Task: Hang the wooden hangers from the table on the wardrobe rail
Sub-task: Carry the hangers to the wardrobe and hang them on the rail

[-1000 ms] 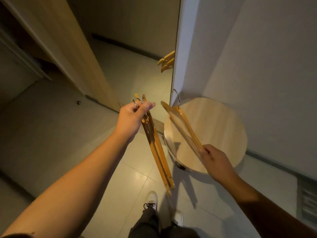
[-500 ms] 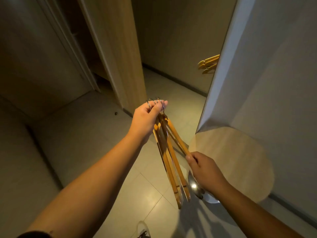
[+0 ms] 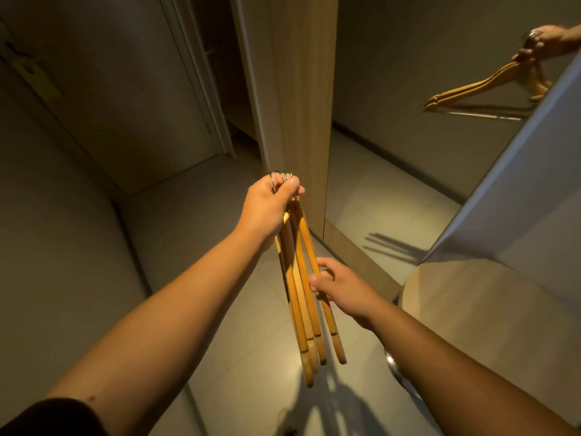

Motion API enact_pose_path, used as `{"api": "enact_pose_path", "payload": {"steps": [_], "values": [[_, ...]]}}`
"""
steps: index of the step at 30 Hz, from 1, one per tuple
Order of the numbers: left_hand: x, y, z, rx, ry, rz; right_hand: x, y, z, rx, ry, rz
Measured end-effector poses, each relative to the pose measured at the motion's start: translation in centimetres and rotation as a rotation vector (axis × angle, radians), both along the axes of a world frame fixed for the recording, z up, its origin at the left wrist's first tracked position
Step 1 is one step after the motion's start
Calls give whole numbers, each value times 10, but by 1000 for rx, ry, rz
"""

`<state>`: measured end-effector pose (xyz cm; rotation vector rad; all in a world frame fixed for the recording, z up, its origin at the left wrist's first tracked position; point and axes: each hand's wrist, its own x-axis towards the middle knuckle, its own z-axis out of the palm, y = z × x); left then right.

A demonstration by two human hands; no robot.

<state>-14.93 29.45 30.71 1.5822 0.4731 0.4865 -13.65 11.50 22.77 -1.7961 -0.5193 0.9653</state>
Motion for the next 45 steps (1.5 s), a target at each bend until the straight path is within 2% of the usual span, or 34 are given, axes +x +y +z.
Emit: {"api": "enact_pose_path", "payload": {"steps": [4, 8, 16, 24, 30, 36, 45], "values": [[4, 30, 7, 8, -17, 19, 21, 55, -2, 221, 472, -16], [13, 62, 11, 46, -25, 51, 23, 107, -4, 257, 630, -24], [32, 142, 16, 151, -1, 83, 40, 185, 3, 225, 624, 60], [60, 221, 12, 27, -8, 111, 94, 259, 7, 155, 612, 252], [108, 287, 17, 71, 23, 166, 154, 335, 8, 163, 656, 354], [169, 368, 37, -77, 11, 239, 234, 427, 16, 132, 668, 506], [244, 481, 63, -26, -41, 304, 322, 550, 38, 145, 638, 614]]}}
